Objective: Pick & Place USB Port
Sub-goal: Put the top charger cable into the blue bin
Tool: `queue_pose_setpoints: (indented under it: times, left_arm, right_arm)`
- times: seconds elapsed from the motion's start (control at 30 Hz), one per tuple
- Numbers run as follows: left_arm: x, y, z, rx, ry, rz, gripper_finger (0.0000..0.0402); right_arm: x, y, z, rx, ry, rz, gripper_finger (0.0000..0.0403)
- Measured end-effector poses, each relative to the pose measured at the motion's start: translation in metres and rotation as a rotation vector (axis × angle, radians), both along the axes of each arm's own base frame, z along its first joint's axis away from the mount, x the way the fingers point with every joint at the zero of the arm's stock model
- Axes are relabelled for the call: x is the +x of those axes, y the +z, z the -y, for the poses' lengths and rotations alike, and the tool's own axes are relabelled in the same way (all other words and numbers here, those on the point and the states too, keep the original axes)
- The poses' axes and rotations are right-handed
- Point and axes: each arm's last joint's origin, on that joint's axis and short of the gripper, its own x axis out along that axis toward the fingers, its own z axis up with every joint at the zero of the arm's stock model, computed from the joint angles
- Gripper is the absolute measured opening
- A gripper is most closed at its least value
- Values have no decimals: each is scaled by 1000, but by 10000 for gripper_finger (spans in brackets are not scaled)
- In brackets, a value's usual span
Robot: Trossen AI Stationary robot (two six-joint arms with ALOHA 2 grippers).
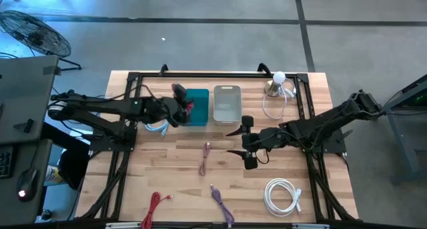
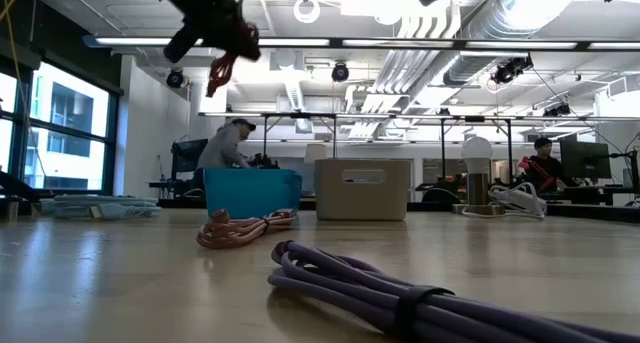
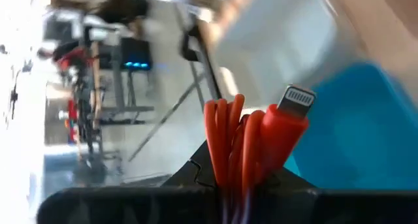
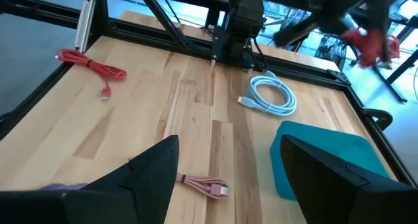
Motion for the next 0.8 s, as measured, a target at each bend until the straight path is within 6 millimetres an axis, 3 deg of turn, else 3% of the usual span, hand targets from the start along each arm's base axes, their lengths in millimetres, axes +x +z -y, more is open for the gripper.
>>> queue_pose_setpoints:
  times: [0.23, 0.4, 0.8]
  left_arm:
    - [14, -32, 1, 154, -158, -349, 18]
    - [17, -39, -7, 191, -276, -453, 18]
    - [4, -44, -74, 2, -333, -455, 17]
  right_arm:
    - [0, 0, 0, 38, -14, 0, 259]
    - [0, 0, 0, 62, -23, 1, 259]
    - [0, 0, 0, 63, -24, 1, 259]
